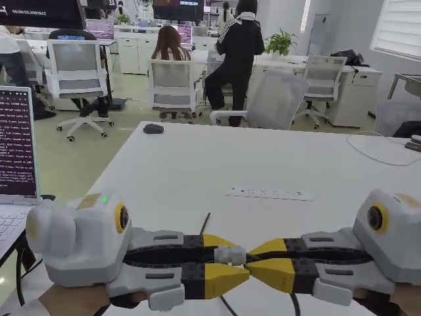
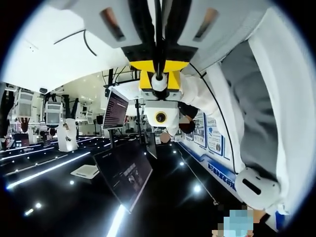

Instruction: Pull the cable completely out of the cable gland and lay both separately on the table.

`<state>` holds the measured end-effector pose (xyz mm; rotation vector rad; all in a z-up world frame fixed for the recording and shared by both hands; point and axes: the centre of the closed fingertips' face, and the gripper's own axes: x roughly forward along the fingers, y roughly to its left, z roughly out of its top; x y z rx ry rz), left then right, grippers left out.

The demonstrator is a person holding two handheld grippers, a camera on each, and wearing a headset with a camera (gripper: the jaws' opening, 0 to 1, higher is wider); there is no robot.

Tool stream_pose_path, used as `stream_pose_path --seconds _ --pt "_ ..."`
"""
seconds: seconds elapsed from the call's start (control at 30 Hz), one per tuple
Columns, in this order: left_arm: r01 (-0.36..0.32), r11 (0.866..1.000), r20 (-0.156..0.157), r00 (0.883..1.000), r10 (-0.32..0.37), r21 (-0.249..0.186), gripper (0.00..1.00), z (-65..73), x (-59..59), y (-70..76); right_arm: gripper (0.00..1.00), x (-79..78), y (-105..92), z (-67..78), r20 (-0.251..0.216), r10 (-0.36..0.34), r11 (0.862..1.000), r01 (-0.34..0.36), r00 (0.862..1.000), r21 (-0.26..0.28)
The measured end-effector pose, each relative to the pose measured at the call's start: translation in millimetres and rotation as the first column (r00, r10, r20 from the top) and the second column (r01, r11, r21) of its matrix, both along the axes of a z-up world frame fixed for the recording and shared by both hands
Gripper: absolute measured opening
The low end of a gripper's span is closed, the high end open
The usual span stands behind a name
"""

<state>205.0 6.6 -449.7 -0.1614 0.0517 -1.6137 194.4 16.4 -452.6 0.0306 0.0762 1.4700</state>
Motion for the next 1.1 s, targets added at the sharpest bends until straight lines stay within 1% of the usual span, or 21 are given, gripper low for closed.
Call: stream_pose_path --seconds 0.07,0.13,0.17,0.23,0.27,0.3,0.47,0.53,0.6,0.7,0.73,0.77,0.8,0.9,0.97,1.0,1.03,1.1 --pt "-0.005 1.000 -0.004 1.000 0.005 0.002 0.17 -0.7 0.7 -0.1 0.02 1.1 -0.1 -2.9 0.004 -0.001 1.000 0.001 1.000 -0.018" --pt "-0.014 1.000 0.005 1.000 0.014 0.002 0.17 -1.1 2.0 0.1 0.02 2.9 -0.3 -3.5 0.002 -0.006 1.000 0.006 1.000 -0.021" --pt "-0.017 1.000 0.005 1.000 0.017 0.004 0.17 -1.6 2.6 -0.1 0.02 3.5 -0.2 -4.0 0.000 -0.008 1.000 0.008 1.000 -0.023" --pt "-0.018 1.000 -0.006 1.000 0.019 0.012 0.16 -3.2 3.1 0.1 0.02 3.3 0.5 -6.8 0.008 -0.004 0.999 0.004 1.000 -0.040" --pt "-0.022 1.000 -0.004 1.000 0.022 0.015 0.16 -4.0 3.5 0.7 0.02 3.5 0.6 -8.0 0.013 -0.003 0.999 0.003 1.000 -0.047" --pt "-0.029 0.999 -0.002 1.000 0.029 0.017 0.16 -4.5 4.3 1.0 0.02 4.2 0.6 -10.8 0.025 -0.005 0.998 0.006 1.000 -0.061" --pt "-0.053 0.998 -0.007 0.999 0.054 0.023 0.16 -7.7 6.8 6.0 0.02 7.2 -4.6 -19.8 0.049 -0.015 0.995 0.020 0.999 -0.100" --pt "-0.062 0.998 -0.005 0.998 0.062 0.023 0.16 -8.7 7.8 8.3 0.02 8.0 -7.4 -25.7 0.066 -0.019 0.991 0.028 0.998 -0.130" --pt "-0.070 0.997 -0.007 0.998 0.070 0.016 0.16 -8.9 9.6 10.6 0.02 9.7 -11.2 -32.8 0.064 -0.027 0.988 0.036 0.998 -0.152" --pt "-0.092 0.996 -0.022 0.996 0.092 -0.002 0.16 -7.8 14.2 15.0 0.02 14.5 -20.2 -47.8 0.070 -0.048 0.976 0.061 0.996 -0.207" --pt "-0.096 0.995 -0.022 0.995 0.095 -0.005 0.16 -7.9 14.8 16.0 0.02 16.4 -24.7 -53.9 0.069 -0.057 0.972 0.071 0.996 -0.224" --pt "-0.102 0.995 -0.026 0.994 0.102 -0.008 0.16 -8.0 15.9 17.1 0.02 17.5 -27.5 -57.7 0.067 -0.063 0.969 0.077 0.996 -0.235" --pt "-0.106 0.994 -0.028 0.994 0.106 -0.008 0.16 -8.2 16.6 17.7 0.02 19.2 -32.3 -64.4 0.060 -0.075 0.963 0.088 0.995 -0.255" --pt "-0.113 0.994 -0.031 0.993 0.113 -0.006 0.16 -9.6 17.9 19.1 0.01 21.4 -40.1 -75.8 0.049 -0.092 0.954 0.102 0.995 -0.280" --pt "-0.118 0.993 -0.030 0.993 0.117 -0.012 0.16 -9.7 17.9 19.4 0.01 23.8 -47.0 -85.9 0.047 -0.108 0.945 0.117 0.993 -0.306" --pt "-0.123 0.992 -0.039 0.992 0.123 -0.022 0.16 -9.2 19.0 19.6 0.01 23.8 -48.9 -90.0 0.040 -0.113 0.941 0.120 0.993 -0.317" --pt "-0.126 0.992 -0.044 0.991 0.124 -0.025 0.16 -9.5 19.5 19.8 0.01 24.1 -50.5 -92.6 0.038 -0.117 0.939 0.123 0.992 -0.321" --pt "-0.130 0.991 -0.041 0.991 0.129 -0.027 0.16 -9.5 20.1 19.6 0.01 24.9 -54.8 -98.1 0.031 -0.125 0.934 0.129 0.992 -0.332"
